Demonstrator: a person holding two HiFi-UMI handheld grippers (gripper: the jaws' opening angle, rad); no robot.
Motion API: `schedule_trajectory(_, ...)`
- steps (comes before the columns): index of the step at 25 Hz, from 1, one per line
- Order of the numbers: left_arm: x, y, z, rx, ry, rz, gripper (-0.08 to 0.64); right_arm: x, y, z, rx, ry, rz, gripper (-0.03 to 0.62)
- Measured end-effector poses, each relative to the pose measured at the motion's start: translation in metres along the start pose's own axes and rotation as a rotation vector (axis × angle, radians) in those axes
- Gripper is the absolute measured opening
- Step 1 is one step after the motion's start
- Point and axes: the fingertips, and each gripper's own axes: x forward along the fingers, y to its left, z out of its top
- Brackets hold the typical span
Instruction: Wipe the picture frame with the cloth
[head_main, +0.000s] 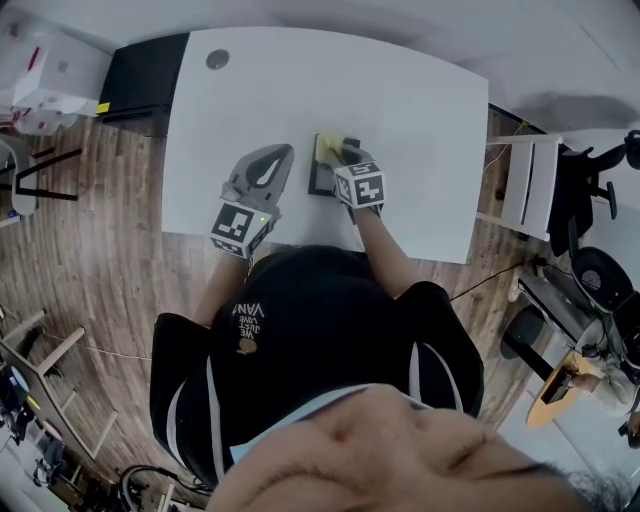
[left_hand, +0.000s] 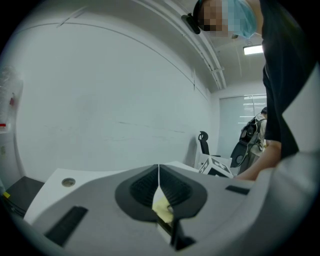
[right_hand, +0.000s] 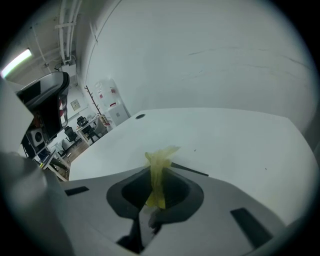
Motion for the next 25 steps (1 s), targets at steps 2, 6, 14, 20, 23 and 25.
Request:
schedule_trajectory(2, 0.003, -0.003, 0.0, -0.001, -0.001, -0.01, 0.017, -0.004, -0.007, -0.002, 0.008, 0.001, -0.015, 0.044)
schedule_trajectory(6, 0.01, -0.007, 0.0, 0.002, -0.002, -0.029, 0.017, -0.014, -0.023, -0.007, 0.024, 0.004, -0.044, 0.043)
schedule_trajectory(14, 0.024, -0.016, 0.002, -0.002, -0.005, -0.068, 0.017, -0.036, -0.053, -0.015, 0.055, 0.004, -0.112, 0.044)
schedule_trajectory(20, 0.033, -0.022, 0.007, -0.008, -0.018, -0.081, 0.017, -0.049, -0.068, -0.022, 0.067, 0.004, -0.145, 0.044)
schedule_trajectory(23, 0.034, -0.023, 0.006, -0.008, -0.015, -0.089, 0.017, -0.053, -0.072, -0.025, 0.074, 0.004, -0.158, 0.043)
schedule_trajectory(25, 0.035, -0.023, 0.007, -0.009, -0.015, -0.092, 0.017, -0.054, -0.073, -0.026, 0.078, 0.004, -0.163, 0.044)
